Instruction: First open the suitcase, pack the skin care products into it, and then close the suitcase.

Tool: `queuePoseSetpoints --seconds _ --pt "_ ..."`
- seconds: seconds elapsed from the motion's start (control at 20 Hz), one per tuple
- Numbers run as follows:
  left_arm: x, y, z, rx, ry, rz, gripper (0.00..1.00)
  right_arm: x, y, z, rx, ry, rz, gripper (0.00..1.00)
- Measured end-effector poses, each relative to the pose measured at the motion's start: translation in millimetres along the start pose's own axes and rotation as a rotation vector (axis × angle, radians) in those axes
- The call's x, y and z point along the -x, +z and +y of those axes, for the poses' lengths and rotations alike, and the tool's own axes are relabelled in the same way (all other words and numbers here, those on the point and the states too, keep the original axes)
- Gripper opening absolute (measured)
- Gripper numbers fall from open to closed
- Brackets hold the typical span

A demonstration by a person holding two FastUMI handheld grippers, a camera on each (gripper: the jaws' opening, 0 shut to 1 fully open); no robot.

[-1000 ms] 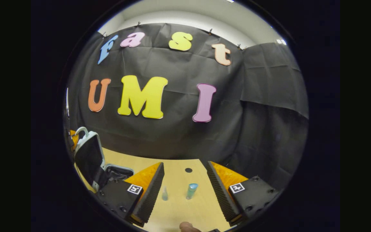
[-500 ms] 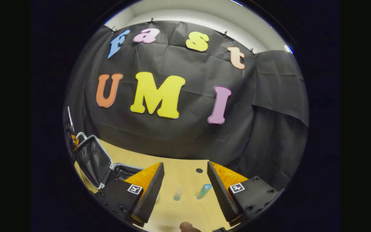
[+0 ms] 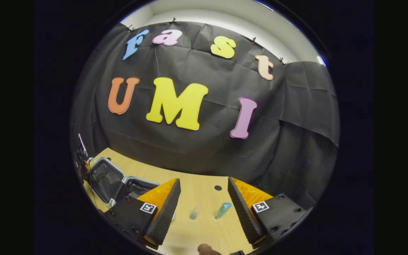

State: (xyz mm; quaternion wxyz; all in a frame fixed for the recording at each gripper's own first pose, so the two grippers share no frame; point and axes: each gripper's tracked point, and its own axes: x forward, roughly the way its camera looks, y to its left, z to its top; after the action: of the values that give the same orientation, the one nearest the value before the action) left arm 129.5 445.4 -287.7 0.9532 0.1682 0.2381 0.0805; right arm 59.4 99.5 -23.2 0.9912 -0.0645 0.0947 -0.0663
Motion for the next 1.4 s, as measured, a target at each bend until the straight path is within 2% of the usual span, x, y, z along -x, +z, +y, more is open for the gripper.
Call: queuePoseSetpoints --seconds 0.15,0.25,0.35,0.5,0.55,0.6,0.7,0.75,1.0,1.25,1.4 --pt "-9 -29 -13 0.055 -0.045 0.068 0.03 4 -5 -3 0.003 0.0 0.008 0.8" --pt "-12 -29 -17 0.085 -0.063 0.06 0.07 5 -7 -6 0.004 0.002 0.008 0.8" --pt "-11 -33 -13 0.075 -0.055 0.071 0.13 5 -10 -9 -0.002 0.007 0.01 0.8" --pt "-4 -29 4 0.027 -0.007 0.089 0.29 0 -13 -17 -0.014 0.019 0.008 0.8" --pt "1 -21 8 0.024 0.005 0.071 0.55 -1 -14 -20 -0.018 0.026 0.005 0.8" --pt "11 -11 12 0.018 0.013 0.049 0.58 -1 -15 -24 -0.019 0.031 0.0 0.8" --pt "36 24 3 -0.006 0.019 -0.018 0.88 -5 -19 -41 -0.005 0.035 -0.022 0.8" --pt "48 41 -6 -0.015 0.013 -0.049 0.93 -6 -24 -48 -0.008 0.043 -0.022 0.79" --pt "101 115 -91 -0.013 -0.06 -0.161 0.96 -22 -58 -89 -0.035 0.059 0.024 0.79" --pt "130 164 -196 0.03 -0.164 -0.203 0.96 -41 -80 -138 -0.077 0.067 0.051 0.8" --pt "137 178 -271 0.072 -0.26 -0.191 0.96 -52 -93 -172 -0.078 0.06 0.067 0.8"
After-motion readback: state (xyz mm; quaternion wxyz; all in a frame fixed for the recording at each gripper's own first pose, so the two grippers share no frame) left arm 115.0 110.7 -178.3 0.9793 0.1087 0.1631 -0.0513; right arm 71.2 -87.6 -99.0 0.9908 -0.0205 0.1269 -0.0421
